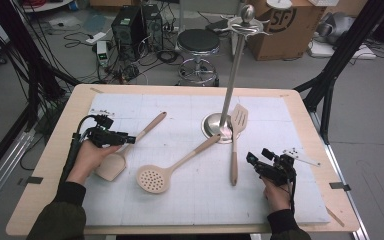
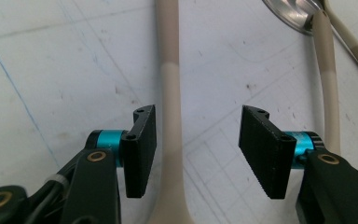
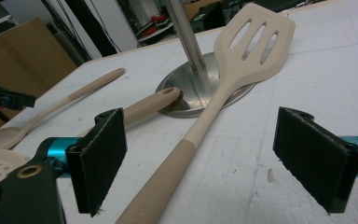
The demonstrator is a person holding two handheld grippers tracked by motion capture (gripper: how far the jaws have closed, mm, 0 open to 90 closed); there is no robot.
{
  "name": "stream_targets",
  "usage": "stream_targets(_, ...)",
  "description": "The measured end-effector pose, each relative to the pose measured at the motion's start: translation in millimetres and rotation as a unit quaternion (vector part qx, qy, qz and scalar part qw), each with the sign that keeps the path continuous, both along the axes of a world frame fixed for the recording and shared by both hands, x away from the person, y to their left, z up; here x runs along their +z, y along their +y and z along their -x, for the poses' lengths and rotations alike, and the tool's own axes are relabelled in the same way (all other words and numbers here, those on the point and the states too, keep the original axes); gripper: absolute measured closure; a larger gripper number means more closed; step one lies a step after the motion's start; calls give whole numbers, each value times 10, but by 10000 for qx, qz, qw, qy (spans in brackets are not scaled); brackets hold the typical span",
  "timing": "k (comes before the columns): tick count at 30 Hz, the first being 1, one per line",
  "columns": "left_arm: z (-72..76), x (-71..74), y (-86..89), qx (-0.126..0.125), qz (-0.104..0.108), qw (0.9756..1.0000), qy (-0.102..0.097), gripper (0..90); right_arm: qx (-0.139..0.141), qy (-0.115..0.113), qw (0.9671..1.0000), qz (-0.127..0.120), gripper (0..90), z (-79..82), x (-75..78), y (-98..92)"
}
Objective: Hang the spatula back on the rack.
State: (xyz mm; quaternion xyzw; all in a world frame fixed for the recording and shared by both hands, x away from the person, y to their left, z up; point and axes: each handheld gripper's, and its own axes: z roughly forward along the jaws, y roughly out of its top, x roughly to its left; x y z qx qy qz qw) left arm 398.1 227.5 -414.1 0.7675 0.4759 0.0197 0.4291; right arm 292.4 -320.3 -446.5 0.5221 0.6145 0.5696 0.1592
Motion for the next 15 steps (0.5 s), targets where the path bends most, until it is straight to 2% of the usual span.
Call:
stream_targets(1, -16, -21, 13, -27, -26, 10000, 46, 475, 3, -28, 10000, 13, 168, 0, 0, -7)
stream_targets(3, -38, -87, 5, -14, -241, 9995, 212, 476, -1, 2, 10000, -13, 168, 4, 4, -9)
stream_targets(5, -54, -139, -19, -114, -297, 9989, 354, 476, 4, -23, 10000, 8, 168, -3, -1, -12)
stream_targets(9, -58, -170, -59, -193, -455, 9981, 359, 493, 1, 5, 10000, -20, 168, 4, 4, -10)
stream_targets(13, -46, -214, -97, -353, -793, 9954, 412, 549, -16, -19, 10000, -17, 168, -1, 1, -20)
stream_targets(15, -26, -204, -132, -350, -988, 9940, 303, 586, -12, -19, 10000, -8, 168, -2, -1, -18)
